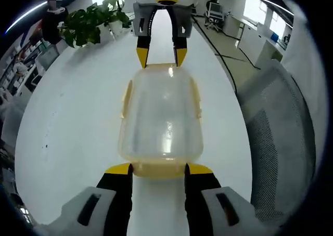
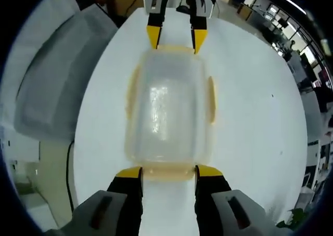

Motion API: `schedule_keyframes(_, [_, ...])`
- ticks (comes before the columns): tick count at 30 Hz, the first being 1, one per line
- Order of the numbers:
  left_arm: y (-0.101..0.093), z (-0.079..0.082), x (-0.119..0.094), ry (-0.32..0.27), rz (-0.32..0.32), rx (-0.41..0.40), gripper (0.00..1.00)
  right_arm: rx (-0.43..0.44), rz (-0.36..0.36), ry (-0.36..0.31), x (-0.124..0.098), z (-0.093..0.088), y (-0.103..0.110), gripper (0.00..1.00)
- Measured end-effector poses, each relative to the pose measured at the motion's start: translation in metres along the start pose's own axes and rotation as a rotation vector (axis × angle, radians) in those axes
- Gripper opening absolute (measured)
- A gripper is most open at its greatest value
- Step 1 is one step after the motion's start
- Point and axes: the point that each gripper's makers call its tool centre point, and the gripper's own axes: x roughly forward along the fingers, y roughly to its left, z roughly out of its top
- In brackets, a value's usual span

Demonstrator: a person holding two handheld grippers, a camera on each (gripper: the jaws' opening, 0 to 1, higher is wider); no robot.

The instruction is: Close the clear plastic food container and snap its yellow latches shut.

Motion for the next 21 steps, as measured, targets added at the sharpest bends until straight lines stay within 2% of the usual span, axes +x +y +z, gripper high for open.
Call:
schedule_keyframes(5, [0.0010, -0.0030, 0.0039, -0.002, -0.007, -0.014, 0.38, -0.004, 0.005, 0.001, 0.0002, -0.0001, -0.0021, 0.37])
schedule_keyframes(21, [0.0037, -0.0066, 0.0097, -0.008, -0.020, 0.010, 0.38, 0.003, -0.018, 0.014, 0.0028, -0.0001, -0.0025, 0.37])
